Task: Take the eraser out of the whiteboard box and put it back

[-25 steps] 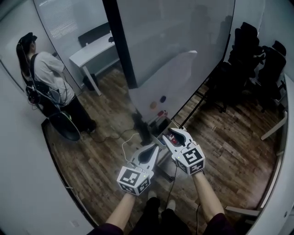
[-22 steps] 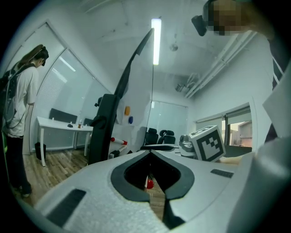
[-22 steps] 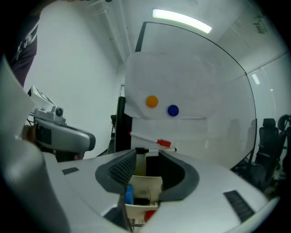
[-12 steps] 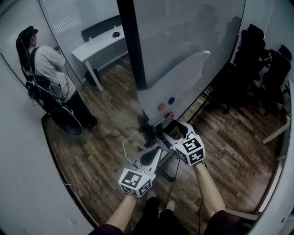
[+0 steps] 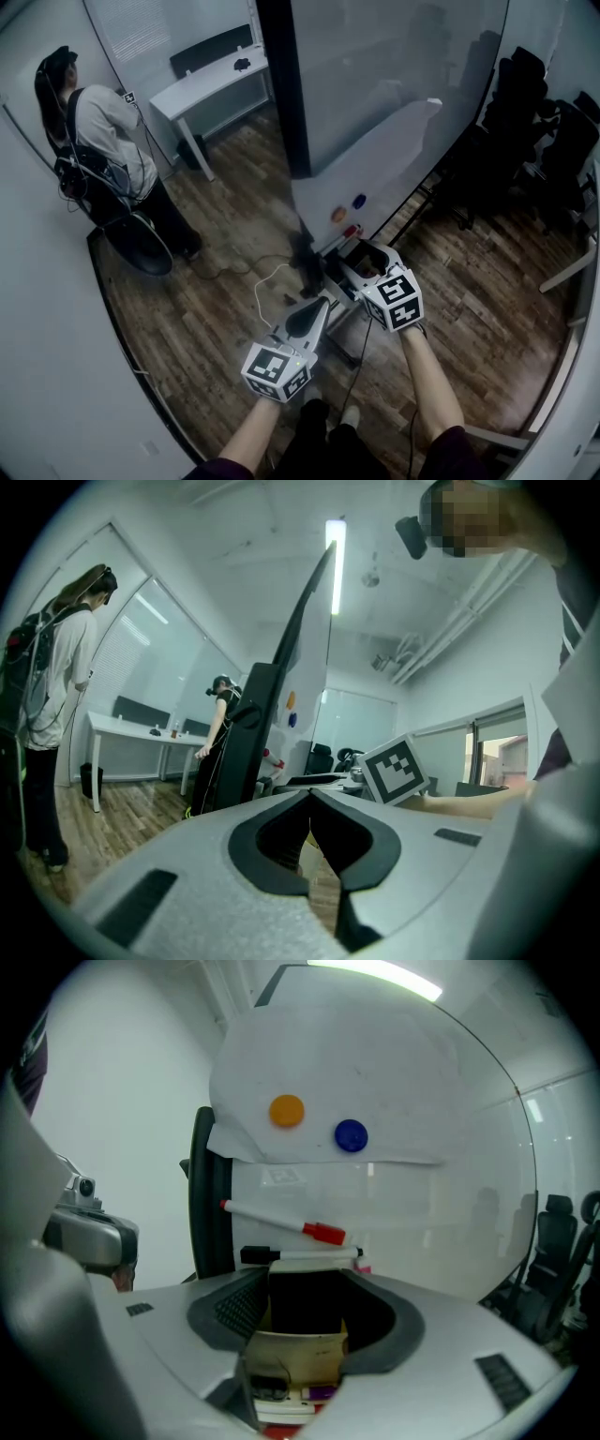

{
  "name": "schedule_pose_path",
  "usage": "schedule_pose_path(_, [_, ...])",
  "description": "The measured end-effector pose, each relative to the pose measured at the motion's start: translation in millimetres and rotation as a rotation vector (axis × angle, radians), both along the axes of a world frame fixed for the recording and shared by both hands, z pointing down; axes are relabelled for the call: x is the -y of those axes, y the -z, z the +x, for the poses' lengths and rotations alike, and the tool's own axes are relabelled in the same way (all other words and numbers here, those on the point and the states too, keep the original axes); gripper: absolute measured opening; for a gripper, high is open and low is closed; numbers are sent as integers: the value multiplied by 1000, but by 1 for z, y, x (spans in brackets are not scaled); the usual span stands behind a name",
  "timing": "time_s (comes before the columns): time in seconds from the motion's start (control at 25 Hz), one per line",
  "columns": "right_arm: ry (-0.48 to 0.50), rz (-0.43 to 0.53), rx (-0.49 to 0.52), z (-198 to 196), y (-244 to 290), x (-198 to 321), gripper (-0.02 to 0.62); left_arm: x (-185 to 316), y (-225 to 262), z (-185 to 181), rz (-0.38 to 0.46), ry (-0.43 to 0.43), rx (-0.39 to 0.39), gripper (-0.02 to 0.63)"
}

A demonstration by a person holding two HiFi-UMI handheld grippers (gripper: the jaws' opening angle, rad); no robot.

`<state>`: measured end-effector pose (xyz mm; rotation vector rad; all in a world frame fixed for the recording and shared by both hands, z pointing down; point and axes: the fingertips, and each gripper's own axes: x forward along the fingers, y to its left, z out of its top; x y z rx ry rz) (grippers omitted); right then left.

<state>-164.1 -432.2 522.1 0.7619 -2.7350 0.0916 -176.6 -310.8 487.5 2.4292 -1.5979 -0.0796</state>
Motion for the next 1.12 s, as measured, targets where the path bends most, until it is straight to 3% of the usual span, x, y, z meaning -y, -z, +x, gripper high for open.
schedule_pose_path(0.4, [-9, 33, 60, 11, 31, -11, 230, -1, 18, 6, 35, -2, 3, 5])
schedule_pose_path(0.88, [-43, 173, 207, 54, 137, -64, 230, -21, 110, 36, 174, -5, 59, 5])
schedule_pose_path(1.12, [-50, 213, 242, 73, 164, -96, 230, -43, 139, 55, 229, -20, 76, 5])
